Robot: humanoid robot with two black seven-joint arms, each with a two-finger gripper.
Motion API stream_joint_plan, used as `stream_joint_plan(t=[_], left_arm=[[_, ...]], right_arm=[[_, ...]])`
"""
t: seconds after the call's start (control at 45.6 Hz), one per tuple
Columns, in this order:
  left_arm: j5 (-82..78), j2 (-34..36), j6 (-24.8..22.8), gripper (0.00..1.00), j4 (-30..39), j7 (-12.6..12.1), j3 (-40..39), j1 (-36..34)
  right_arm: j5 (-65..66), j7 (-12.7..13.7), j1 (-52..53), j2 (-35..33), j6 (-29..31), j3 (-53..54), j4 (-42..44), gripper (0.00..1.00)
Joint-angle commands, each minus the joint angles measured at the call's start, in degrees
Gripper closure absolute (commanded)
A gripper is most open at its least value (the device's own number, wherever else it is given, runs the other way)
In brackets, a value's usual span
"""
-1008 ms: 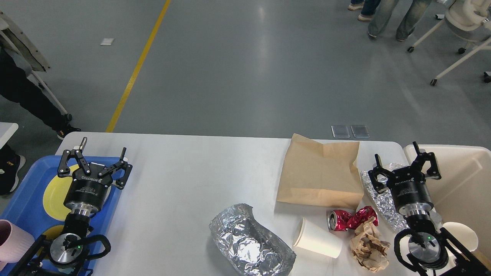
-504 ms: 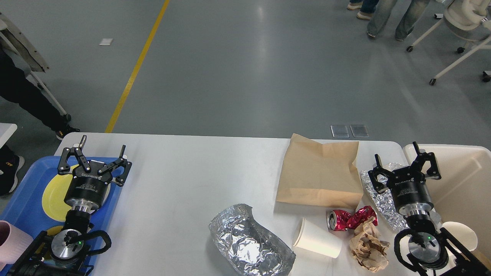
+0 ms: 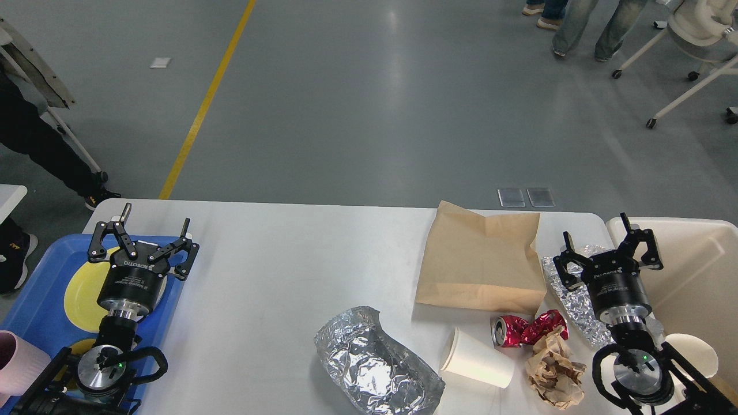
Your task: Tidy desktop
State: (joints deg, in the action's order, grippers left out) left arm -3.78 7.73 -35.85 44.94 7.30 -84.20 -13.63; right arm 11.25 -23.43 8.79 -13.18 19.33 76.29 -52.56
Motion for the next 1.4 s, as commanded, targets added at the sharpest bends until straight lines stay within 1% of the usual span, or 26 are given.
stream_joint_plan(t=[0.0,0.395,0.592,0.789,0.921,1.381], left_arm=[[0.0,0.0,0.0,0.03,0.0,0.0,0.0,0.0],[0.0,0.0,-0.1,0.03,0.0,0.0,0.0,0.0],[0.0,0.0,0.0,0.03,0.0,0.0,0.0,0.0],[0.0,0.0,-0.1,0.03,0.0,0.0,0.0,0.0],[0.0,0.0,-0.1,0.03,0.0,0.0,0.0,0.0],[0.0,0.0,-0.1,0.03,0.0,0.0,0.0,0.0]], right_arm=[[0.0,0.0,0.0,0.0,0.0,0.0,0.0,0.0],[0.0,-0.2,0.0,0.1,-0.1,0.1,0.0,0.0],[-2.2,-0.2,1.1,0.5,-0.3,0.4,-0.2,0.0],[-2.5,-0.3,1.8,-0.7,-0.1,1.3,-0.5,0.0],[-2.5,-0.4,1.4,-0.4,0.0,1.3,-0.6,0.0],[-2.5,0.3,2.4,-0.2,0.1,0.4,-0.5,0.0]])
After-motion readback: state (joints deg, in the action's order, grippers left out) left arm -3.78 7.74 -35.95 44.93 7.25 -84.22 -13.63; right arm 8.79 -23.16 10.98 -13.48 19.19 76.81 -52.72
